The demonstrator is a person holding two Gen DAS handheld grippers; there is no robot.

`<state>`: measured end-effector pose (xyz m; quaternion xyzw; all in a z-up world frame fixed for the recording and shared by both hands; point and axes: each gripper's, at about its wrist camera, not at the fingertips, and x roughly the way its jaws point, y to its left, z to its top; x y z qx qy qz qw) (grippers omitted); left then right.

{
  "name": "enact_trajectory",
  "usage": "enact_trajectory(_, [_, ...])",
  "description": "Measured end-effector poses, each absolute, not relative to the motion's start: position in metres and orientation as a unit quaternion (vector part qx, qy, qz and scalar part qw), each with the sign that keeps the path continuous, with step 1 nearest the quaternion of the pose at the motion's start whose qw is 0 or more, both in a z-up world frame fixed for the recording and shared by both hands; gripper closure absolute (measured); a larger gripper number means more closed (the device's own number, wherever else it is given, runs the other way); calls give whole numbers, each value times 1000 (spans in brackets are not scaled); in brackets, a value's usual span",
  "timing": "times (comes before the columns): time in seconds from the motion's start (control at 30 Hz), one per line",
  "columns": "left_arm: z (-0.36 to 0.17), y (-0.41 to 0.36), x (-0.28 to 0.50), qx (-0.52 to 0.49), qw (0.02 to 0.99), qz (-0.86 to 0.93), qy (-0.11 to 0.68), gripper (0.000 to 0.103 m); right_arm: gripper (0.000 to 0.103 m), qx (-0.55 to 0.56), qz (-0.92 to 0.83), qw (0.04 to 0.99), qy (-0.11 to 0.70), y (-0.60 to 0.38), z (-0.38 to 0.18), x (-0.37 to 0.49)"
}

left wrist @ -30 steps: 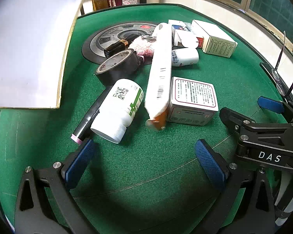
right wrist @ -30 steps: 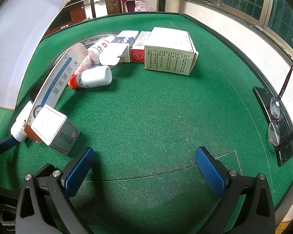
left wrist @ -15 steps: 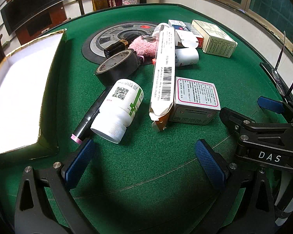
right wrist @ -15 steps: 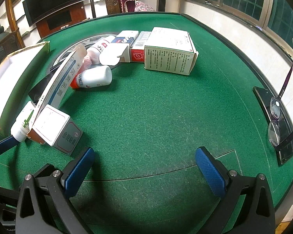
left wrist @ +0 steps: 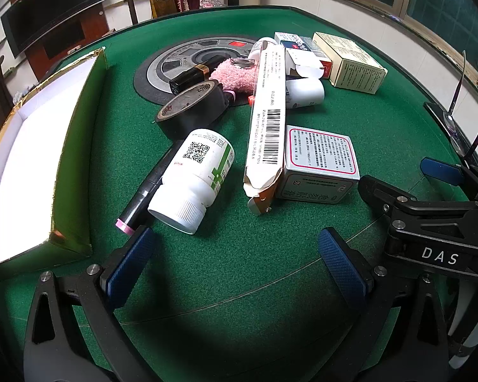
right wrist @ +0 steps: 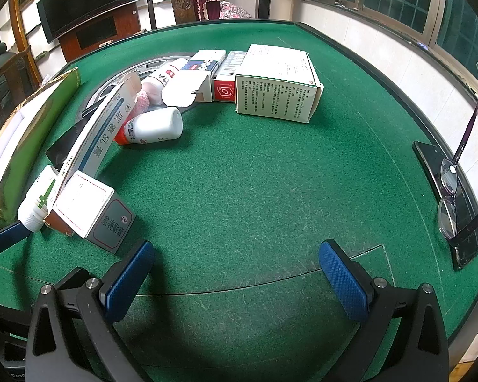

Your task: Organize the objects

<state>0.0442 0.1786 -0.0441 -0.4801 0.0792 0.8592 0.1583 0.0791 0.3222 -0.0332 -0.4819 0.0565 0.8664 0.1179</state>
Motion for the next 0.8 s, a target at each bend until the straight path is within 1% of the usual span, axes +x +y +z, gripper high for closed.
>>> enact_trajectory(0.8, [-44,179,44,-480,160,859,80,0,0,-482,867,117,56,323,-34,77])
